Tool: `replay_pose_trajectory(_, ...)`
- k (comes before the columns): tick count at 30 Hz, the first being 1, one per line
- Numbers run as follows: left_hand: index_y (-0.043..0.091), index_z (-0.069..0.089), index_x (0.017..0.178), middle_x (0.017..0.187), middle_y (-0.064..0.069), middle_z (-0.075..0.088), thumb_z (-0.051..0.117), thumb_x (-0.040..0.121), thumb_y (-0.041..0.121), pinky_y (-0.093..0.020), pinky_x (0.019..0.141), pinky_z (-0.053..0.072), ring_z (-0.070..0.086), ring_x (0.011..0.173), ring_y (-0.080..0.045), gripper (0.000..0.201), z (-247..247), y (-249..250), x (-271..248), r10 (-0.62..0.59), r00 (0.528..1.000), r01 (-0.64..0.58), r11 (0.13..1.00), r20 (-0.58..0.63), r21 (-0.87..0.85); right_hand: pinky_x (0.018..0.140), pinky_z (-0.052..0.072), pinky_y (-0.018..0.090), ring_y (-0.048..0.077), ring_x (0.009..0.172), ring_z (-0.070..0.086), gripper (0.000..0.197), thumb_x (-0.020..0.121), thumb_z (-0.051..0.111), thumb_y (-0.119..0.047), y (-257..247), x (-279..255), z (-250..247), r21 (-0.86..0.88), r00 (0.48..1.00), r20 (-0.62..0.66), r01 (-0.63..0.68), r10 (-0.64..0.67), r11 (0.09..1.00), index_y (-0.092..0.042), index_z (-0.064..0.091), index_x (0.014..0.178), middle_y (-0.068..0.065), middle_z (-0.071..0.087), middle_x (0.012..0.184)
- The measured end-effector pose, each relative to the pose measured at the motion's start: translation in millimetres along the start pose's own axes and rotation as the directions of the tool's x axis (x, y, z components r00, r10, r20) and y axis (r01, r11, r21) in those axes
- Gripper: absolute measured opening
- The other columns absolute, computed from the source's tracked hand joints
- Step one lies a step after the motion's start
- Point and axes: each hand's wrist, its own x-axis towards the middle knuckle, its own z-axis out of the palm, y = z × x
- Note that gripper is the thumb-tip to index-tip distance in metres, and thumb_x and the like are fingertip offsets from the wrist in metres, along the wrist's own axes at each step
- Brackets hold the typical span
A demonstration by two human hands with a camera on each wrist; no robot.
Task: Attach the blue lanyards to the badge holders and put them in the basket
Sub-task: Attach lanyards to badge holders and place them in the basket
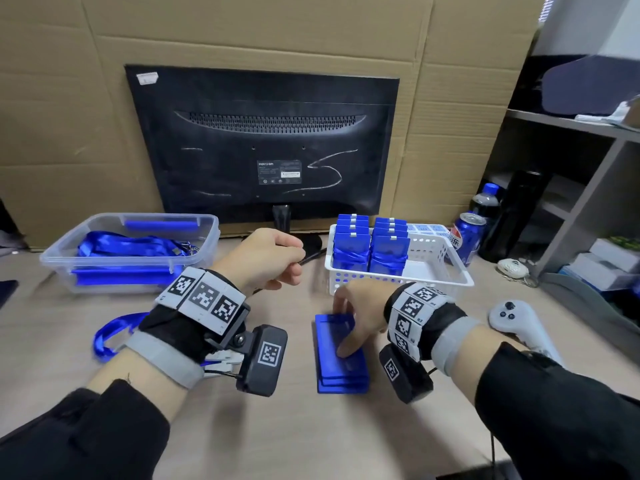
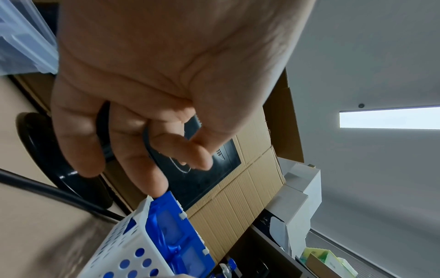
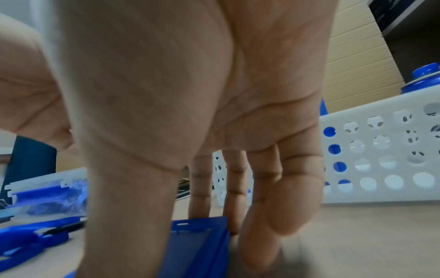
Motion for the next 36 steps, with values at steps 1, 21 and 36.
replay_pose_trajectory(1,0.024,0.063,0.111,0.065,0.003,0.07,0.06,0.101,0.021,-0.033,0.077,0.051,0.072,0.067,-0.015,0.011,-2,-1,-1,-0.006,1.0,0.006,1.0,0.009,0.006,0.049,0.044,0.02,0.009,0.079,0.063,0.078,0.061,0.097,-0.054,-1,-1,-2,-0.035,1.0,-0.005,-0.005,0.005,0.999,-0.025,0.065,0.125,-0.007,0.068,0.113)
replay_pose_trajectory(21,-0.005,0.066,0.114,0.104,-0.025,0.077,0.051,0.101,-0.007,-0.057,0.089,0.061,0.078,0.093,-0.041,0.02,-43,-12,-36,-0.029,0.991,0.023,0.999,0.134,0.043,0.067,0.067,0.038,0.022,0.069,0.076,0.027,0.094,0.079,-0.017,-79,-6,-35,0.654,0.923,-0.365,0.349,-0.124,0.671,-0.008,0.058,0.107,0.007,0.075,0.083)
replay_pose_trajectory(36,0.014,0.064,0.102,0.096,-0.012,0.062,0.056,0.095,-0.002,-0.035,0.07,0.048,0.057,0.067,-0.019,0.02,-120,-54,-55,-0.226,0.965,0.217,0.973,-0.134,-0.072,0.078,0.064,0.039,0.019,0.06,0.066,0.03,0.076,0.092,-0.025,-159,58,13,0.103,0.968,0.182,0.159,-0.175,0.982,-0.012,0.079,0.099,0.012,0.079,0.082)
